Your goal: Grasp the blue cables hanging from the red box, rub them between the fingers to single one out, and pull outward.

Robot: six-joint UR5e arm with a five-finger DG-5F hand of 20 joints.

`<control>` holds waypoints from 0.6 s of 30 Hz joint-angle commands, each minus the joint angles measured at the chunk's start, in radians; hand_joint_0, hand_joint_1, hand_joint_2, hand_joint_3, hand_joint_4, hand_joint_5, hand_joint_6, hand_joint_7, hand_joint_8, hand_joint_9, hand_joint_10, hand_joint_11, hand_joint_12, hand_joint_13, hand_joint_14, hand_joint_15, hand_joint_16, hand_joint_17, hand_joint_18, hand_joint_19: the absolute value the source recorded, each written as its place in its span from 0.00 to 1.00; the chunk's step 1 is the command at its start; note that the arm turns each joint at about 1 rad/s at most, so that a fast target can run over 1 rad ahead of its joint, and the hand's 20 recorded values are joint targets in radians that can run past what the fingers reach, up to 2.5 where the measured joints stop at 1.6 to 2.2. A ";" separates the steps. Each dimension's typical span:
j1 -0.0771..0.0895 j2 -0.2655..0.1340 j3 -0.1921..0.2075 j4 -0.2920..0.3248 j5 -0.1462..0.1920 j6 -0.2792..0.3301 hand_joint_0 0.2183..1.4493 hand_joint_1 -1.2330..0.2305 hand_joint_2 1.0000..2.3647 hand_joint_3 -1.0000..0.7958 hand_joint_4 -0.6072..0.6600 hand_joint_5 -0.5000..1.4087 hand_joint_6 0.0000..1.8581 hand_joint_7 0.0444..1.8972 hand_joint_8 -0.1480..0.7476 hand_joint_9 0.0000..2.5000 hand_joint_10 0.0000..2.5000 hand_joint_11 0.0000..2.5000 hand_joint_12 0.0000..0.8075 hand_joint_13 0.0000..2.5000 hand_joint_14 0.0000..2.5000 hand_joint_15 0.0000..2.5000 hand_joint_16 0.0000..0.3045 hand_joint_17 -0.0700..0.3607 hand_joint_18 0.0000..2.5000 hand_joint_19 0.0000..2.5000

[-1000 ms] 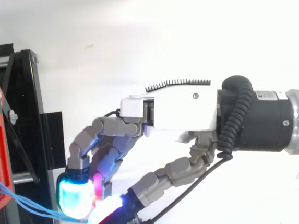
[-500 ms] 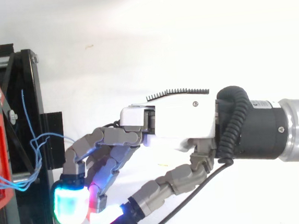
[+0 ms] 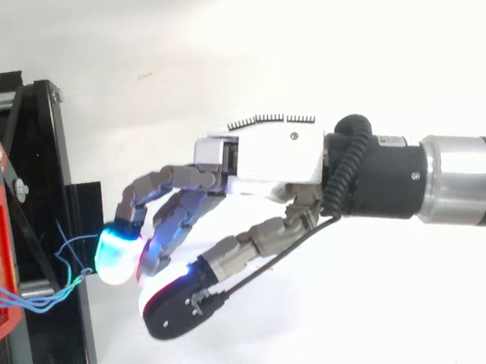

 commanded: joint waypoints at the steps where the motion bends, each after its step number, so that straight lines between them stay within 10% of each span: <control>1: -0.018 -0.001 0.000 -0.072 -0.001 -0.071 0.21 0.37 0.00 0.30 0.79 0.19 0.27 0.38 0.52 0.30 0.00 0.08 0.48 0.21 0.00 0.11 0.17 0.44 0.16 0.17; 8: -0.044 -0.001 0.000 -0.101 0.000 -0.145 0.19 0.37 0.00 0.29 0.77 0.18 0.27 0.36 0.49 0.22 0.00 0.03 0.49 0.03 0.00 0.03 0.19 0.46 0.00 0.08; 18: -0.026 -0.028 0.000 0.345 0.034 -0.338 0.21 0.33 0.00 0.29 0.77 0.19 0.27 0.37 0.48 0.21 0.00 0.04 0.48 0.02 0.00 0.03 0.19 0.46 0.00 0.07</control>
